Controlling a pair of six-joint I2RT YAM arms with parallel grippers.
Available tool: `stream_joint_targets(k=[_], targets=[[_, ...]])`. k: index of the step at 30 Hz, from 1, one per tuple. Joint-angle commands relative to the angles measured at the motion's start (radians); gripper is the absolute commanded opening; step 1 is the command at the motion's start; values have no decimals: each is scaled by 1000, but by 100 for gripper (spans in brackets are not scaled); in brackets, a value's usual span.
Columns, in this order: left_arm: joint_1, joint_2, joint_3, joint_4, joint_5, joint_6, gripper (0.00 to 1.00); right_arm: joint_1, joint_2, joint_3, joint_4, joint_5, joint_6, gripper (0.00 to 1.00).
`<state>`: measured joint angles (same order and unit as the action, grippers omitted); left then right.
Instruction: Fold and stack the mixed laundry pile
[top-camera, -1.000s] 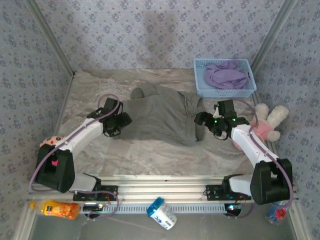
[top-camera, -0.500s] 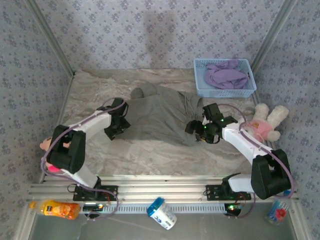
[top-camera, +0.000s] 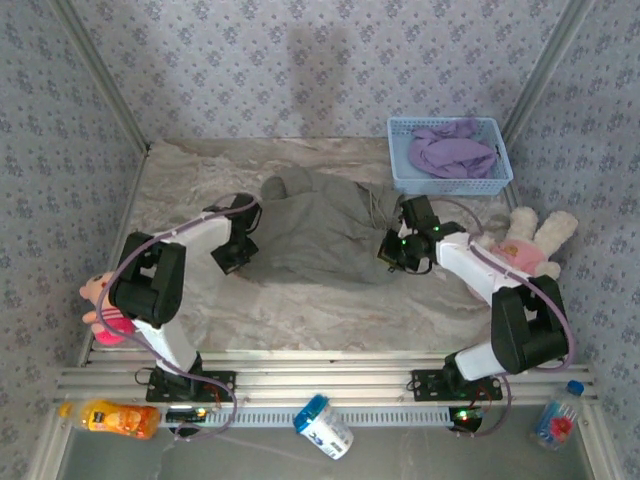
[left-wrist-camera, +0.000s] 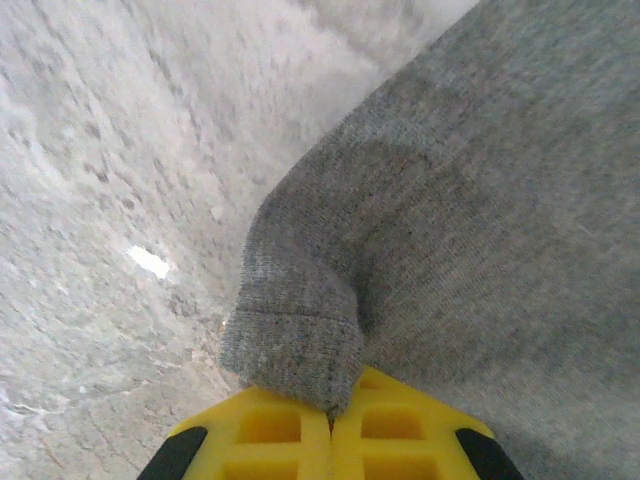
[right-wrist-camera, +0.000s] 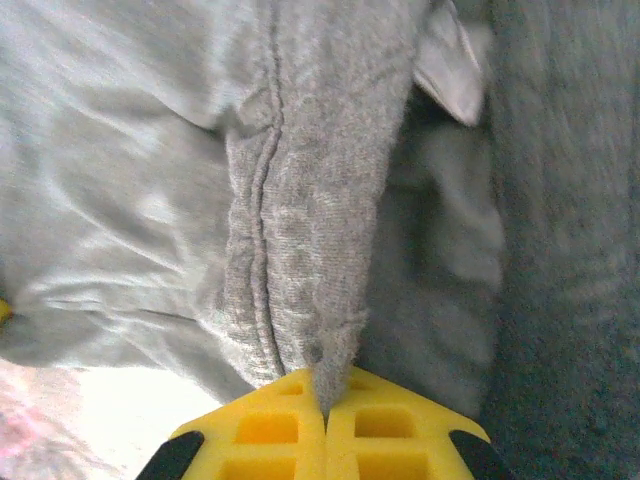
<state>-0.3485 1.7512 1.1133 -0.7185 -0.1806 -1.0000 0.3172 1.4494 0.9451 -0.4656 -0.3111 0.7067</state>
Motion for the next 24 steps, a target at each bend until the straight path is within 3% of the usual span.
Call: stream_joint_targets(k=[1,5,11,13,16,18,20,24], targets=[[53,-71,169,-36,-24,115,0,-53,74,214,63,-47,-30,0],[125,-43,496,-81,15,250,0,-97,260,656,30,-152,-63,0],[183,73,1134,-232,67,397,0,-150,504,1332,71,-356,56,0],[192,104,1307,-272,104,423,0,-163,538,1453,118,-399,97,0],[193,107,1441,-303,130,451,0,-185,524,1458,230,-470,148,0],[190,63,1390,-291,142,450,0,-188,487,1369,264,-509,146,0],[183,-25,1221,-241,142,446,0,-188,422,1217,270,-530,103,0],[175,-293,610,-31,83,372,0,-212,238,737,326,-516,76,0]])
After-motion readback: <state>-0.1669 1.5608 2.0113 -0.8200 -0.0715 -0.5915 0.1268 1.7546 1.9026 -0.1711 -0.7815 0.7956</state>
